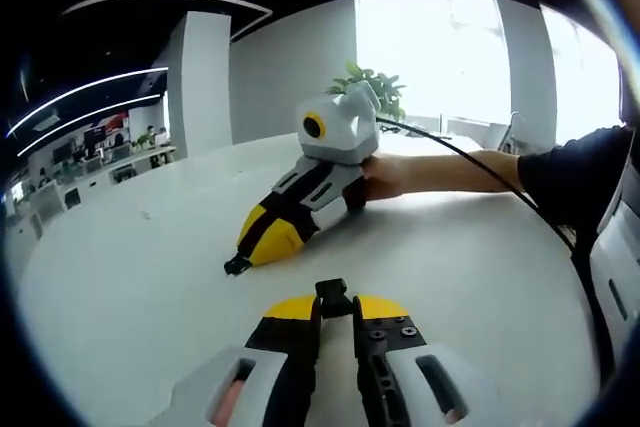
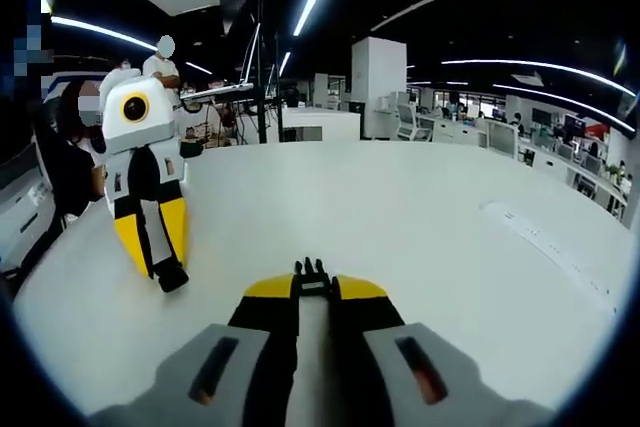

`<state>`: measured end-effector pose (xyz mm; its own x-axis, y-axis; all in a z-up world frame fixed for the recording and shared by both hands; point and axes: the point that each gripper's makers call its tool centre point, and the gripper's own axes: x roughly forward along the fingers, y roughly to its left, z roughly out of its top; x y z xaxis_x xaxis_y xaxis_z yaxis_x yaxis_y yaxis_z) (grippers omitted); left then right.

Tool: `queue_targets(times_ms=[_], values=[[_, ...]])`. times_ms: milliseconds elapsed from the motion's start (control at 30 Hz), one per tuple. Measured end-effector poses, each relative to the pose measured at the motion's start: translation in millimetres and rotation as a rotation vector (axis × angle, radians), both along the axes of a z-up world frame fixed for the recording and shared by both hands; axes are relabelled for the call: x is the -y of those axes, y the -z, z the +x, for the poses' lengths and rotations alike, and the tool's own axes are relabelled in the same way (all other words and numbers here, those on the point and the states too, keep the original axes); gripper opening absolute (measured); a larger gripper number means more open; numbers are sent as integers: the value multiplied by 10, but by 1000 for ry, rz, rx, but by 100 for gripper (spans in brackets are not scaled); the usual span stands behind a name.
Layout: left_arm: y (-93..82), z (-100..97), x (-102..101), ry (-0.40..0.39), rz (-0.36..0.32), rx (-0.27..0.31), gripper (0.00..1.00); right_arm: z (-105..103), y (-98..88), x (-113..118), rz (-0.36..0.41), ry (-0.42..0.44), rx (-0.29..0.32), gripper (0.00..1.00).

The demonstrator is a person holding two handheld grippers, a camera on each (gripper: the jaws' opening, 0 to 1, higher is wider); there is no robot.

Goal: Snap the two parts of the plastic buckle together until the buckle closes and remains connected.

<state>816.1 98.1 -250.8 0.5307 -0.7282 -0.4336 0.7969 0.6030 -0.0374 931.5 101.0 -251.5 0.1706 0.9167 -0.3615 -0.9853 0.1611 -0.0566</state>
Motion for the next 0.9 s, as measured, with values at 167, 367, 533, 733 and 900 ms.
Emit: queue_targets(times_ms=[167, 367, 533, 733, 900], values=[[11, -3, 0, 3, 19, 7, 12, -80, -3, 72, 0, 2, 8, 13], [25, -9, 7, 8, 32, 5, 12, -175, -7, 195, 0, 9, 16, 13], [23, -9, 17, 12, 41, 10, 12, -226, -13, 296, 2, 16, 16, 13], [26, -21, 41, 28, 57, 19, 12, -327, -15, 410, -2, 18, 20, 13], [39, -44, 71, 45, 68, 24, 12, -454, -7, 474, -9, 8, 22, 13]])
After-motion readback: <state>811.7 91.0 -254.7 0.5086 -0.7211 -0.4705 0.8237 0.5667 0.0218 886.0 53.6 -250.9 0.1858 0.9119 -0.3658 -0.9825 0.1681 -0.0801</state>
